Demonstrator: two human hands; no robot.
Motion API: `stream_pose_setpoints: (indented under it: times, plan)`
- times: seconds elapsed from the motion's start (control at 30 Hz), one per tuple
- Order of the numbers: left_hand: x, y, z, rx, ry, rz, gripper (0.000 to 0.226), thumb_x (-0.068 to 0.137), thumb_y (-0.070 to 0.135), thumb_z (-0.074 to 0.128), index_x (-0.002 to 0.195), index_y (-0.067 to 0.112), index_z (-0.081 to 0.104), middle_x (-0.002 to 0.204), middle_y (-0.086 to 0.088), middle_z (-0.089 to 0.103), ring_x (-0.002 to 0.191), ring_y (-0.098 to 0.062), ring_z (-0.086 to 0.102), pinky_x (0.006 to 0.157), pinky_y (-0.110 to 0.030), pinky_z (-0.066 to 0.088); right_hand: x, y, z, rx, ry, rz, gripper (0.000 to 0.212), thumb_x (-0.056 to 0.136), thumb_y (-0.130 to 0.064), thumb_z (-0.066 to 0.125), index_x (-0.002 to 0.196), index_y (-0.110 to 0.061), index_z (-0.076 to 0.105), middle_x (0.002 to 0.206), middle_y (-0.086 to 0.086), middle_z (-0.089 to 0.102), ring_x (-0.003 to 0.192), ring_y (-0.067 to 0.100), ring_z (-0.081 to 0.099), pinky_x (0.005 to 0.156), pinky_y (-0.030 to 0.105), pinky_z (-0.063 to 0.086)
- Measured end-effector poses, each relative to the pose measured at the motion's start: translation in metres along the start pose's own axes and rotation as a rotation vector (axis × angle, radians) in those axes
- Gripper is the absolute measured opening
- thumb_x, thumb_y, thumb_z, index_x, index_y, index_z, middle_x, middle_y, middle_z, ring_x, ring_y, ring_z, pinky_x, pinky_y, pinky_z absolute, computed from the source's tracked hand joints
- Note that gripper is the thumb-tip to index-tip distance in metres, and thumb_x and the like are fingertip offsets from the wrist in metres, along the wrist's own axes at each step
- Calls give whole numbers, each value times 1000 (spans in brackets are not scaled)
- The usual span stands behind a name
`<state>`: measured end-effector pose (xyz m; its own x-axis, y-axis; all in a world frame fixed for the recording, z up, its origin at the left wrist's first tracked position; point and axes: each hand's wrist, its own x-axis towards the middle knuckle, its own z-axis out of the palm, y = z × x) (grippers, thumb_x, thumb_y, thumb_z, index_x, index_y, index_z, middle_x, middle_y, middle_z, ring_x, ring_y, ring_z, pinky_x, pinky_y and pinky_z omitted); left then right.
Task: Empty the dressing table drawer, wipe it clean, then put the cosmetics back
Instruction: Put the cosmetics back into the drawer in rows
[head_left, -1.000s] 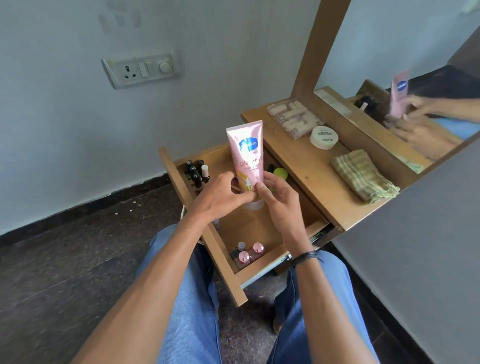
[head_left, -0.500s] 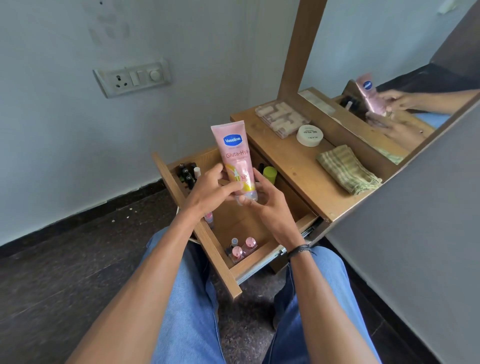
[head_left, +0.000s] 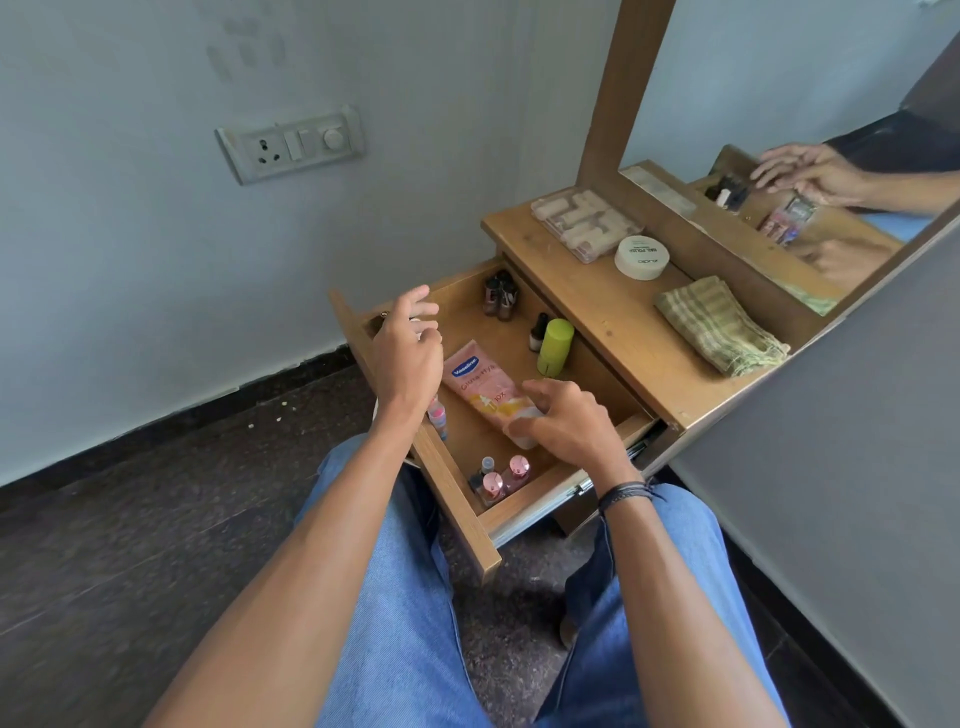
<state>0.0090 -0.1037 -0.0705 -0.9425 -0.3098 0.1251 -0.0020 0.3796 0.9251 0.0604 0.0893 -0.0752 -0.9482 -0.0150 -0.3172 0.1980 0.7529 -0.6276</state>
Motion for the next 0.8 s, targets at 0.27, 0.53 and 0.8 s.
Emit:
stream_pose_setpoints:
  times: [0.27, 0.53, 0.8]
  plan:
    - [1, 0, 2, 98, -71, 17, 46, 96, -1, 52, 137, 19, 58, 118, 6, 69, 103, -9, 65, 91, -33, 57, 7, -3, 11, -87, -77, -18, 67, 76, -51, 80, 137, -29, 59, 115, -1, 71, 96, 18, 68, 88, 39, 58]
    - [1, -1, 3, 164, -119, 36, 42, 99, 6, 55, 138, 22, 57, 113, 14, 65, 91, 5, 58, 81, -23, 52, 9, -4, 20, -183, -60, -43, 74, 67, -61, 81, 132, -35, 58, 105, -4, 71, 89, 19, 69, 80, 41, 59]
    - [2, -2, 5, 212, -139, 48, 43, 99, 8, 55, 139, 24, 55, 110, 18, 62, 89, 11, 55, 86, -31, 55, 9, -6, 23, -155, -69, -98, 66, 79, -56, 81, 134, -28, 59, 116, 1, 72, 97, 22, 69, 83, 39, 58]
